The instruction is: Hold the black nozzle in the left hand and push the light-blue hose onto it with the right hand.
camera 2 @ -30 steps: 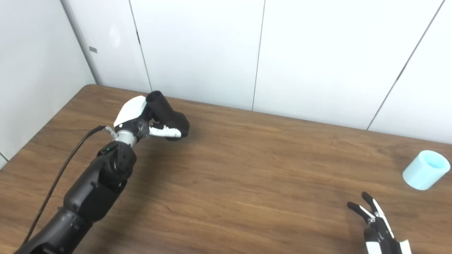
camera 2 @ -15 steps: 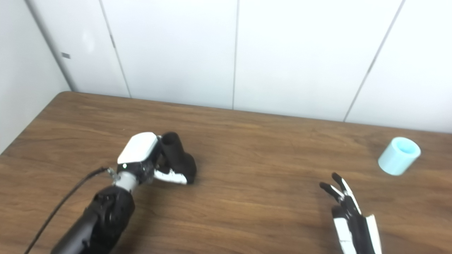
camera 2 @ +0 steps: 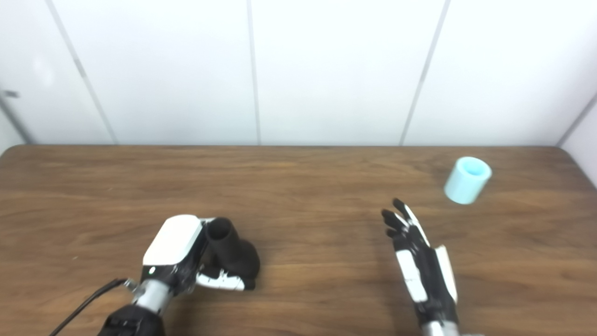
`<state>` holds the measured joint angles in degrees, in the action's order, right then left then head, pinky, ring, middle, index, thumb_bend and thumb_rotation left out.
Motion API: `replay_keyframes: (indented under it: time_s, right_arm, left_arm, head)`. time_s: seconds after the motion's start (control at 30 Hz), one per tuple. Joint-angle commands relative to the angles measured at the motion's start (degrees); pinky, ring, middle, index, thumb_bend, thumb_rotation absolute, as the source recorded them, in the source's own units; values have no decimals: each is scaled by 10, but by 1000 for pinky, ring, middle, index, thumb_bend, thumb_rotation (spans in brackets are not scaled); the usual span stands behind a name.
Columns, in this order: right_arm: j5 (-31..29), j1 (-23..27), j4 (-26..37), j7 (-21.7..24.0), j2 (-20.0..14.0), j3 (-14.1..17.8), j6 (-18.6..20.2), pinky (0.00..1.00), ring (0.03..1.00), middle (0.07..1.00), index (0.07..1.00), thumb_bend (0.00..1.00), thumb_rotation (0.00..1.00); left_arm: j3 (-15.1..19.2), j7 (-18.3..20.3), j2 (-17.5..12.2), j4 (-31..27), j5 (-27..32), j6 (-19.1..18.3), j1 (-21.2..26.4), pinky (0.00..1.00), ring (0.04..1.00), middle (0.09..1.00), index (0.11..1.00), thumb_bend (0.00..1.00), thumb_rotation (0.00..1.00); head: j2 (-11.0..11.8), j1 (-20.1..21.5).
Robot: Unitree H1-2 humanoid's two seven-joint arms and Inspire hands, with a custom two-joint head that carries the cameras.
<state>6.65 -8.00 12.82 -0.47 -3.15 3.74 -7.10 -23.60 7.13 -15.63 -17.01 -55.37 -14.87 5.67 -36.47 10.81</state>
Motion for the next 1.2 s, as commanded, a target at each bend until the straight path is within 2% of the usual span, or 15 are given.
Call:
replay_keyframes:
  time_s: [0.0,0.07,0.13,0.23,0.3,0.37,0.5,0.6,0.73,0.9,1.0,1.03,1.07,1.13,1.17]
  right_arm:
    - [-8,18,-1,-6,-11,8,-32,826,863,846,919,546,973]
    - [-8,26,-13,-9,-17,13,-44,821,856,841,922,558,991]
    - [-1,33,-7,-13,-20,15,-41,784,834,832,924,586,999]
    - [-9,38,39,-10,-18,16,4,789,850,835,927,587,1000]
    - [-17,43,70,-5,-24,20,36,804,869,851,927,575,1000]
    - [-20,50,90,-2,-34,28,58,827,872,847,901,576,1000]
    - [-28,71,120,7,-63,46,94,807,860,844,880,582,1000]
    - [-17,88,132,9,-89,58,113,882,872,848,877,574,1000]
    - [-15,110,144,6,-110,70,140,781,839,842,858,561,1000]
    - [29,139,162,16,-148,73,180,758,827,850,872,555,1000]
    - [93,160,171,33,-189,62,205,734,842,869,889,512,998]
    - [112,167,172,39,-204,60,213,729,844,878,894,499,977]
    - [126,174,176,46,-213,58,230,743,849,882,890,489,899]
    - [127,191,178,60,-226,60,259,754,847,879,883,533,704]
    - [130,202,175,70,-237,57,273,737,795,881,883,597,551]
  left_arm:
    - [2,-2,0,-25,-11,17,3,690,591,466,497,524,0]
    - [-2,6,5,-30,-14,23,-7,688,591,466,498,524,0]
    - [-6,9,9,-30,-15,30,-15,680,587,467,498,524,0]
    - [-12,15,18,-29,-19,36,-23,657,577,462,499,524,0]
    - [-19,19,24,-27,-26,40,-26,678,578,460,499,524,0]
    - [-24,21,30,-25,-34,42,-29,717,598,467,496,524,0]
    - [-34,16,43,-15,-42,45,-33,681,608,469,496,524,0]
    - [-41,16,47,-4,-48,52,-31,685,599,475,493,525,0]
    - [-46,24,48,5,-57,56,-28,737,613,481,491,524,0]
    - [-50,31,45,11,-64,59,-26,723,597,471,495,525,0]
    - [-50,30,44,17,-64,61,-26,718,591,468,495,525,0]
    - [-50,29,44,19,-65,61,-26,713,587,466,496,525,0]
    - [-49,29,43,20,-64,62,-26,710,584,465,497,525,0]
    - [-48,28,41,22,-65,62,-26,707,583,468,495,525,0]
    - [-47,27,39,23,-63,64,-26,705,579,469,495,525,0]
  head:
    - [0,5]
    - [-1,9]
    - [-2,16]
    - [-5,26]
    - [-6,33]
    - [-8,38]
    - [-12,48]
    - [-15,51]
    - [-19,58]
    - [-21,66]
    - [-19,81]
    - [-19,81]
    - [-20,90]
    - [-19,104]
    - [-19,115]
